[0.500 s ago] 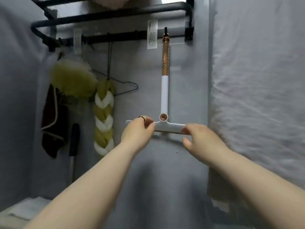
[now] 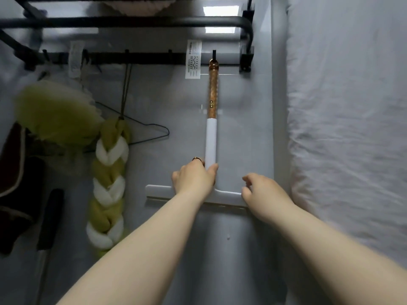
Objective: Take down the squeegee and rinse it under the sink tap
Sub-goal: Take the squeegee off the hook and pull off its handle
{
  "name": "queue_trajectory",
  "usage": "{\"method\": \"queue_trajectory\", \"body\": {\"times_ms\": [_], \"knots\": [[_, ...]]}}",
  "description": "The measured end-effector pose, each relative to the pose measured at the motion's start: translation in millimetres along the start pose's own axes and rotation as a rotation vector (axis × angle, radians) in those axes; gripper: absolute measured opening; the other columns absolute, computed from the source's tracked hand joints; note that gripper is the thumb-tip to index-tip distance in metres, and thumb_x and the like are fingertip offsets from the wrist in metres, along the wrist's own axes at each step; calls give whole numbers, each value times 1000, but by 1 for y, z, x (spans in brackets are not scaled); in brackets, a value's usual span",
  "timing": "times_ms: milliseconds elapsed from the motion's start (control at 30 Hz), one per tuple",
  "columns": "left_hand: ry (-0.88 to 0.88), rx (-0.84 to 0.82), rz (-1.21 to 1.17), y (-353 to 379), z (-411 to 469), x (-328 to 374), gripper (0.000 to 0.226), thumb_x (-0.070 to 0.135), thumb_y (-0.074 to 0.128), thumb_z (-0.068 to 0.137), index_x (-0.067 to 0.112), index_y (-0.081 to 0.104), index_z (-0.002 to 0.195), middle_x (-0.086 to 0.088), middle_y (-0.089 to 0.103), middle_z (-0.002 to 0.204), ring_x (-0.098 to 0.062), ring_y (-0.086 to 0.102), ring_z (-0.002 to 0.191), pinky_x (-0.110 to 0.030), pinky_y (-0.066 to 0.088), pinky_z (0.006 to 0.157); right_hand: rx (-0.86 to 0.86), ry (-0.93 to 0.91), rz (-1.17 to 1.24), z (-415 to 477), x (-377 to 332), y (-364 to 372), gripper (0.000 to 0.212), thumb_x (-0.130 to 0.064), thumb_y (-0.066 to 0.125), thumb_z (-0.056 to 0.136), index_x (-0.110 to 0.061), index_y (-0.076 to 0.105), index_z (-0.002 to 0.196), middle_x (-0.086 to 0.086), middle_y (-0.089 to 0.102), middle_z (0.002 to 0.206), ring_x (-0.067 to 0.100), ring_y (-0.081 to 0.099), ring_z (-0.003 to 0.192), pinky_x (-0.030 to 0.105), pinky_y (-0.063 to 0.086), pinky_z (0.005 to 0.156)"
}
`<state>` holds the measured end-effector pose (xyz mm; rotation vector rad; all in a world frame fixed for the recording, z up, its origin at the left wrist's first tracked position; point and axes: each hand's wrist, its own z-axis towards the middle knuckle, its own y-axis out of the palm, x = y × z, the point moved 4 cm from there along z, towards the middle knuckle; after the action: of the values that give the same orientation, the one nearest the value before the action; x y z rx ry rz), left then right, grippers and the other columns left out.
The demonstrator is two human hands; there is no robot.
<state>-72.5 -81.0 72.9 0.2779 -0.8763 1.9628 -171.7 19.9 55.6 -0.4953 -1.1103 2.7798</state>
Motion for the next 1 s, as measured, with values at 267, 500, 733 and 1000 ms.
{"method": "queue_trajectory", "body": {"times_ms": [267,500,733,1000], "knots": [[-38,70,-138,-30,2,-8,36,33,40,94,7,60,108,-14,69,111,-33,58,107,-36,41,93,62,-67,45,-8,-16,-7,40,-12,38,90,-13,47,129,9,53,136,25,45,125,31,35,98],[-6,111,-137,-54,-10,-5,35,34,39,94,8,62,99,-12,69,103,-34,59,99,-35,40,87,30,-83,61,-17,-29,-14,40,-15,36,91,-13,47,130,9,52,137,25,44,126,32,36,101],[36,156,-151,-80,-15,6,33,31,41,93,8,64,98,-10,71,101,-32,60,99,-35,39,89,97,-129,102,-28,-40,-34,38,-16,37,92,-15,50,127,7,55,133,23,46,125,29,37,96],[10,103,-283,-84,-44,-13,31,26,47,91,21,52,60,0,58,64,-35,62,89,-41,45,90,83,-143,135,-54,-37,-46,37,-15,39,92,-13,51,127,6,57,132,22,48,123,30,37,99]]}}
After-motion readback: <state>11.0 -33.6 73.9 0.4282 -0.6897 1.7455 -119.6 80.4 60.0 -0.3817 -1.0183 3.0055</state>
